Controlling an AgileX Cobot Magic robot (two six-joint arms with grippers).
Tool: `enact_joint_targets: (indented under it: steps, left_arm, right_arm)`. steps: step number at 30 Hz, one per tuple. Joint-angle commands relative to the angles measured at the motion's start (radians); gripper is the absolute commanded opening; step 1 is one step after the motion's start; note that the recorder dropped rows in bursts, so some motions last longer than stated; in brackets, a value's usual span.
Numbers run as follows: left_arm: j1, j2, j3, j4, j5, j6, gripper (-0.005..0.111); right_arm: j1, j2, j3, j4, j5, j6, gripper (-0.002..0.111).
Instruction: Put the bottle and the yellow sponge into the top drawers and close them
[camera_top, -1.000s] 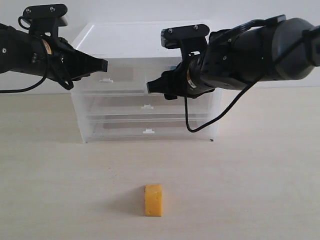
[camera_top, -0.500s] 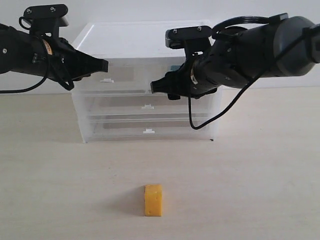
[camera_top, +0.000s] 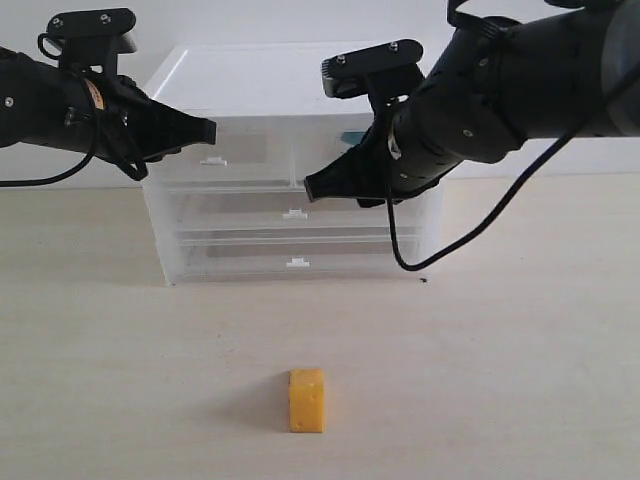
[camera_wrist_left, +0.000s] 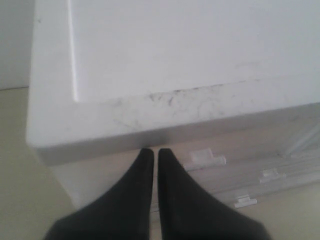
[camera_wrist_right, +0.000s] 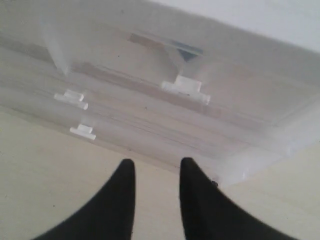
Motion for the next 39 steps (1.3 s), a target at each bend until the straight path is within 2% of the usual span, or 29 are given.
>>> enact_joint_targets:
  steps: [1,8,12,18,35,39]
  left_arm:
    - [0.008,0.020,-0.007,0.017,-0.069,0.002,0.004]
    - [0.008,0.020,-0.007,0.017,-0.069,0.002,0.004]
    - [0.008,0.020,-0.007,0.017,-0.069,0.002,0.004]
    - [0.008,0.020,-0.007,0.017,-0.069,0.002,0.004]
    - [0.008,0.020,-0.007,0.017,-0.069,0.002,0.004]
    - [0.008,0.020,-0.007,0.017,-0.083,0.002,0.004]
  right_arm:
    - [0.004,-0.064,0.055,-0.049,-0.008,0.035,0.000]
    - [-0.006,-0.081,0.069,-0.161,-0.009,0.080,0.000]
    - [-0.068,-0.081,0.069,-0.161,-0.034,0.127,0.000]
    - [-0.137,-0.081,0.069,-0.156,-0.091,0.094,0.000]
    - [-0.144,0.020,0.067,-0.161,-0.304,0.101,0.000]
    - [-0.147,0.020,0.032,-0.173,-0.273,0.094,0.000]
